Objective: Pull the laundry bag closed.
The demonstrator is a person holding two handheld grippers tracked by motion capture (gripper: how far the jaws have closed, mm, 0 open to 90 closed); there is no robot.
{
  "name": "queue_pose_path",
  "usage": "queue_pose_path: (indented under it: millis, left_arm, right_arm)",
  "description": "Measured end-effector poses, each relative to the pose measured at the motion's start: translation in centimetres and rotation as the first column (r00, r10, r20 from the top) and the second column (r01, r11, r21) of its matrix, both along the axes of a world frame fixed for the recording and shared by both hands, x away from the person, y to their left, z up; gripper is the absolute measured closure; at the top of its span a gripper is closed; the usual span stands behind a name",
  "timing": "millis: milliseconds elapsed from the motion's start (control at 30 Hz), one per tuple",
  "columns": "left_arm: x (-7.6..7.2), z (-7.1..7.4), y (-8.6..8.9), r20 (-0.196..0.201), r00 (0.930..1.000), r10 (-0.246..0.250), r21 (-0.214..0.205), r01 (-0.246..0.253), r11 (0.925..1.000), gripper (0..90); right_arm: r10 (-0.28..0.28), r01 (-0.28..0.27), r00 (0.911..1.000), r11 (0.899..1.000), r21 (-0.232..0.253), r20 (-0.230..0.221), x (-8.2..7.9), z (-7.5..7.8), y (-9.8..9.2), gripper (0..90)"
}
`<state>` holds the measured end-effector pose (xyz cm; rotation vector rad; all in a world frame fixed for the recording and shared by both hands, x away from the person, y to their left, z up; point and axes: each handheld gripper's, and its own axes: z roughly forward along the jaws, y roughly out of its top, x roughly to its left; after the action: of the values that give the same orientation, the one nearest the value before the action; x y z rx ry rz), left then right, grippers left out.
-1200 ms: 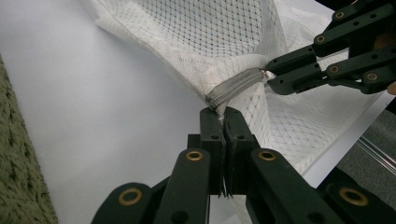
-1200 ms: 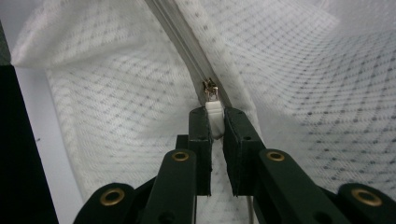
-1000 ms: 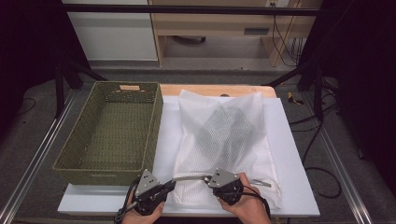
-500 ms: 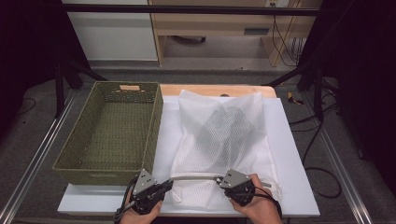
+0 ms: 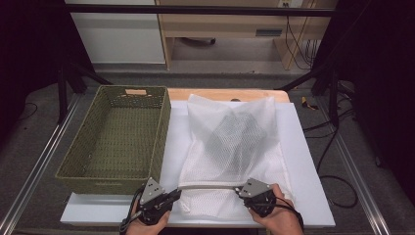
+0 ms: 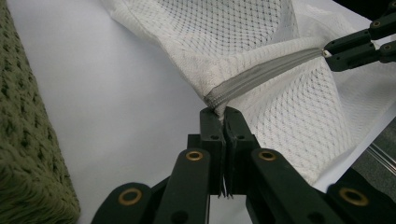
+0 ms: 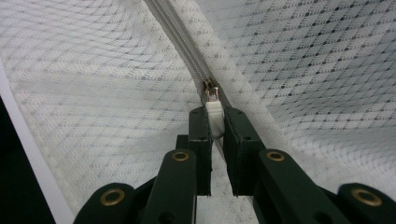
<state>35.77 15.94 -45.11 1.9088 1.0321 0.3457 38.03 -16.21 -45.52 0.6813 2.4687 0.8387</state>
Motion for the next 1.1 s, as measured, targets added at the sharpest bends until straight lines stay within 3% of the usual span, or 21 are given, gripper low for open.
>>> queue_pose_path:
  millis: [600,1100]
  left_arm:
    - [0.0,0.0,0.0,0.003,1.0000,0.002,0.007,-0.002,1.0000,88.3]
    - [-0.1,-0.1,-0.2,0.003,1.0000,0.000,0.012,0.000,0.9999,88.2]
  right_arm:
    - [-0.024,0.024,0.9997,1.000,-0.019,-0.004,0.0,-0.2,-1.4,81.9]
    - [-0.044,0.044,0.9990,0.999,0.000,-0.011,0.2,-0.4,-1.9,81.7]
